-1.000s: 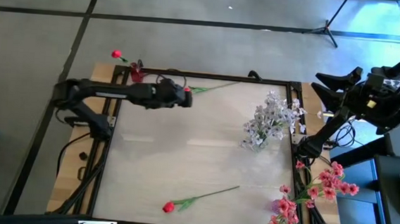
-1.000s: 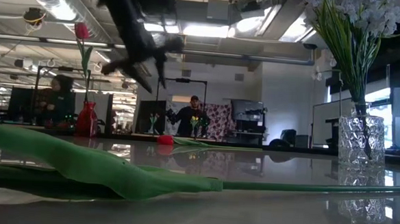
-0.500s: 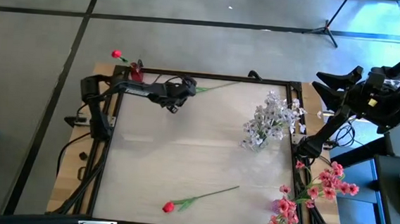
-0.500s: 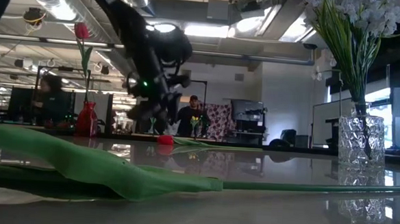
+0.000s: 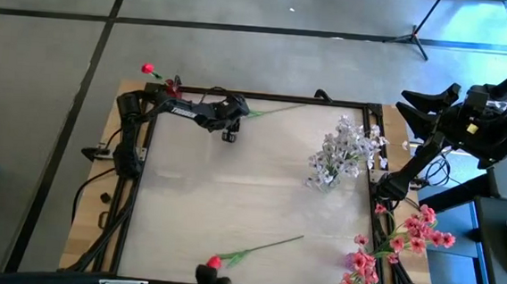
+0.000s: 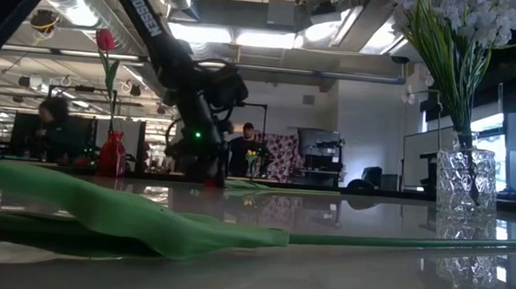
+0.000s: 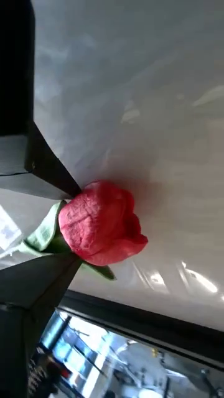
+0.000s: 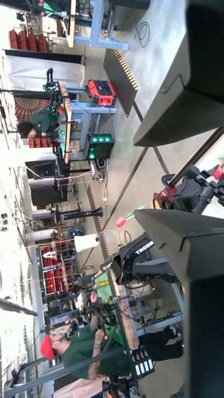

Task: Sort flowers into vase by color
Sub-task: Put the top red tulip into the red vase

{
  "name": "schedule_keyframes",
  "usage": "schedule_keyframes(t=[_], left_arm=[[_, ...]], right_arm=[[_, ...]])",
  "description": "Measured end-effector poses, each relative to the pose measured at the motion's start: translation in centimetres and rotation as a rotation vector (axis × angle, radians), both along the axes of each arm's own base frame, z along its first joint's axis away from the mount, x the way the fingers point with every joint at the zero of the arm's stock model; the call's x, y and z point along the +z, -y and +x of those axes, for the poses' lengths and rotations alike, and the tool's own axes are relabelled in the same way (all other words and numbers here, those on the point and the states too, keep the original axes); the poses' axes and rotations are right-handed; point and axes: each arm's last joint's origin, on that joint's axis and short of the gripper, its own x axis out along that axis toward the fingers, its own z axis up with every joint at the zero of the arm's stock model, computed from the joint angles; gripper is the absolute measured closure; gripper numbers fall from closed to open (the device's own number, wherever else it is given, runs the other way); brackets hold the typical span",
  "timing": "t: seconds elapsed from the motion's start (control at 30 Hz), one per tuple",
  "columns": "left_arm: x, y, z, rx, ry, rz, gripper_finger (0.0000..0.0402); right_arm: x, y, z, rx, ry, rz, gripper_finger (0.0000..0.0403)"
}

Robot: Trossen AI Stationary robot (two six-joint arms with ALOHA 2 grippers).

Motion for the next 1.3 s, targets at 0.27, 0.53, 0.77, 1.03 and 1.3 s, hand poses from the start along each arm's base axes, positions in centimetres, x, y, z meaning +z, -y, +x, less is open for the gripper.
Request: schedule_keyframes(t=[0.27, 0.53, 0.77, 1.03, 1.3], left_arm=[[0.0, -1.7, -0.9, 0.064, 0.052, -0.041, 0.0268], [0.0, -1.0, -0.8, -0.006, 0.013, -0.071, 0.0363], [2.5, 3.0, -1.3, -0.216, -0.177, -0.122, 0.0393], [9.4, 9.6, -4.5, -0.465, -0.356, -0.128, 0.0392], [12.8, 12.8, -9.4, -0.760, -0.581, -0.240, 0.0392]], right_arm=[[0.0, 0.0, 0.0, -0.009, 0.000, 0.003, 0.0228], [0.0, 0.0, 0.0, -0.007, 0.003, 0.007, 0.0228], [0.0, -0.2, 0.1, -0.007, 0.012, 0.026, 0.0228], [-0.1, -0.6, 0.4, -0.006, 0.001, 0.010, 0.0228], [-0.1, -0.4, 0.3, -0.008, 0.003, 0.014, 0.0228]])
